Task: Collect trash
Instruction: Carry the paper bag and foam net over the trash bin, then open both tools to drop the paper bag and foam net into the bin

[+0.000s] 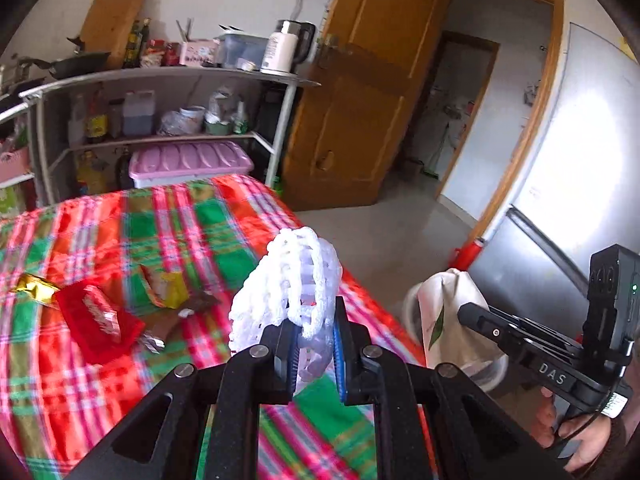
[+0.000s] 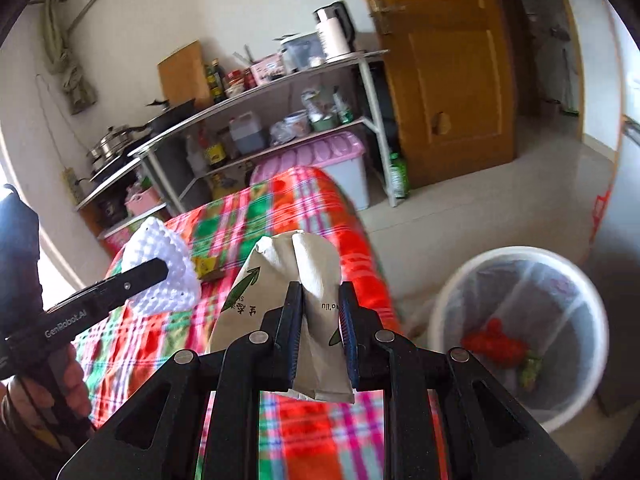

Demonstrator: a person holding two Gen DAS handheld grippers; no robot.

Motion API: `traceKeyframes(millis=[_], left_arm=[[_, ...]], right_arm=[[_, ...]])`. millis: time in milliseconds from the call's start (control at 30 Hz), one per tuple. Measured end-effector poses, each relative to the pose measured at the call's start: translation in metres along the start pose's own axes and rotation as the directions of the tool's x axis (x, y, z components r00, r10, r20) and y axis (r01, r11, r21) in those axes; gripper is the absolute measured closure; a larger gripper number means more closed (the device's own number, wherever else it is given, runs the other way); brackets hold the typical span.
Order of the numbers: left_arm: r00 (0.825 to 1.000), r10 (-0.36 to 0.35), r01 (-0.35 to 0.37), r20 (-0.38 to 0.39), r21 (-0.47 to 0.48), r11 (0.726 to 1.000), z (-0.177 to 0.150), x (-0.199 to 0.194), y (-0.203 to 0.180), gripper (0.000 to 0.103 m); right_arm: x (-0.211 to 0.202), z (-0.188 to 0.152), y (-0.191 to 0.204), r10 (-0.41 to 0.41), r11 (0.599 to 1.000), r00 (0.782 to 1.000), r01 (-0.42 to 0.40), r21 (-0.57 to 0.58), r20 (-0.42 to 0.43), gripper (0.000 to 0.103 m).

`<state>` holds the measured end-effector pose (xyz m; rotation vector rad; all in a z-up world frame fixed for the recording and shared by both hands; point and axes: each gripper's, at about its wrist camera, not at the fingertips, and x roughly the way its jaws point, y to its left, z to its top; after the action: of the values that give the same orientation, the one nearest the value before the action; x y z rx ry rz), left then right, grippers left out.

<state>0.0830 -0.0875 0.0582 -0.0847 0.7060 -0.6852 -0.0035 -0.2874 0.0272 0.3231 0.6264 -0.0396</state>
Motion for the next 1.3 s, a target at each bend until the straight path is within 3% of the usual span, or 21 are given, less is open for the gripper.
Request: traceKeyframes(millis=[133,333,667,733,967,1300], left_arm=[[0.999,-0.042,0.042,-0.013,0.062,0.997,0.001,0.008,-0.033,0.089],[0.992,-0.104,0.111,-0.067,0.106,0.988,0.006,0.034,-0.078,0.089],[0.969,-0.177,0.206,-0.172,0.164,0.965,-0.003,0.093,-0.138,0.089],[0.962,-0.187,0.223,-0.200,0.180,0.958,-0.007,0.106,-0.148,0.089],[0.938,-0.191,0.257,-0.288,0.211,0.943,-0.025,0.145,-0.176,0.089],[0.910,-0.177,0.276,-0.376,0.230,0.933,-0.040,0.192,-0.198,0.086]], right_arm=[[-0.032,0.002,-0.029,-0.087,0.995,0.995,0.085,0.044,0.057,0.084],[-0.054,0.005,-0.066,-0.204,0.976,0.976,0.197,0.090,0.076,0.084],[-0.049,-0.004,-0.121,-0.342,0.932,0.939,0.335,0.139,0.028,0.084],[-0.047,-0.009,-0.131,-0.382,0.917,0.924,0.377,0.132,0.014,0.084],[-0.036,-0.020,-0.167,-0.416,0.894,0.908,0.419,0.159,-0.055,0.084],[-0.013,-0.028,-0.192,-0.429,0.888,0.893,0.445,0.114,-0.141,0.083]])
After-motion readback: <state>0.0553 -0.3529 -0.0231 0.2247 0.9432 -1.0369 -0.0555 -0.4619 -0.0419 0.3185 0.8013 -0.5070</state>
